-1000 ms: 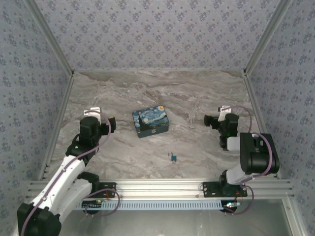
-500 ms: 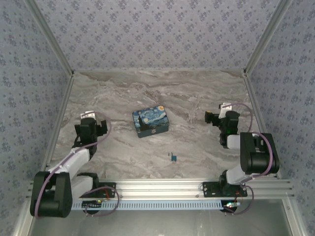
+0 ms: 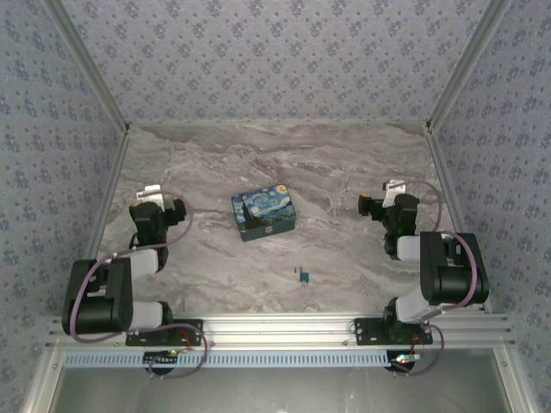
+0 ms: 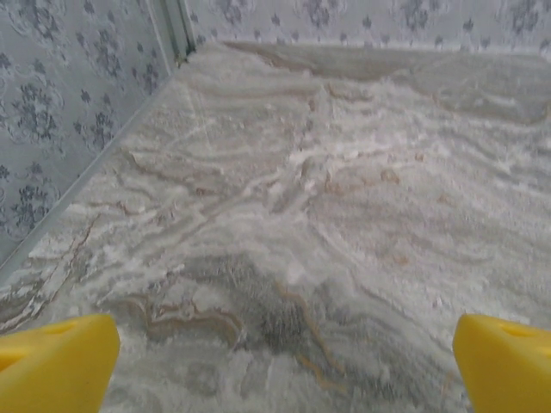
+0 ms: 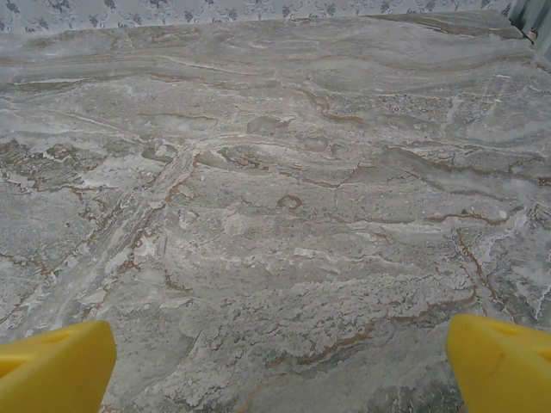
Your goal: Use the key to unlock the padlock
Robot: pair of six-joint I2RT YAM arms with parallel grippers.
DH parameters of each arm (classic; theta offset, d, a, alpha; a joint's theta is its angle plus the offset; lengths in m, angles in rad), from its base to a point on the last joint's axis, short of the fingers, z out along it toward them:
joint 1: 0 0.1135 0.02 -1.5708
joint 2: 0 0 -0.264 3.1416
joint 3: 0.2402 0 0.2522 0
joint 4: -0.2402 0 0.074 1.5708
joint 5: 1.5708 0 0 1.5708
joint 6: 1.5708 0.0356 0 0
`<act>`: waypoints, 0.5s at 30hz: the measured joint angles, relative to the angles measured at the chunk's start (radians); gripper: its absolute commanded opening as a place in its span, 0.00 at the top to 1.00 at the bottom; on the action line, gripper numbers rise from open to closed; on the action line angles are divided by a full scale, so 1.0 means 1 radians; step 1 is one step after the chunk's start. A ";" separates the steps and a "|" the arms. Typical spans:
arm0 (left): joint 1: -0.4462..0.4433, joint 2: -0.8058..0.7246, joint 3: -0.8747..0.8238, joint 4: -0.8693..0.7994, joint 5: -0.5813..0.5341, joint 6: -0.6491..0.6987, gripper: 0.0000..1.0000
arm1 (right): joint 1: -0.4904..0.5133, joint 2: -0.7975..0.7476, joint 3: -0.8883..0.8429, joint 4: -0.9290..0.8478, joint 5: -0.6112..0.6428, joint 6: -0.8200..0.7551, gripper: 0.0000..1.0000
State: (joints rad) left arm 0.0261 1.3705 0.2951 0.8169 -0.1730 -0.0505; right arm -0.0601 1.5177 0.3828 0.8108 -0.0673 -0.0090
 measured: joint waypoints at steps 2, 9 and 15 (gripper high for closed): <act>0.000 0.069 -0.019 0.082 0.014 -0.004 0.00 | 0.000 0.000 0.000 0.000 0.000 0.000 0.00; 0.007 0.151 -0.031 0.160 0.046 -0.023 0.00 | 0.000 0.000 0.000 0.000 0.000 0.000 0.00; 0.010 0.154 0.078 0.079 0.054 -0.022 0.01 | 0.000 0.000 0.000 0.000 0.000 0.000 0.00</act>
State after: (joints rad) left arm 0.0364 1.5242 0.3729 0.8959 -0.1192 -0.0723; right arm -0.0601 1.5177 0.3828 0.8108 -0.0673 -0.0090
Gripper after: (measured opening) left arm 0.994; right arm 0.999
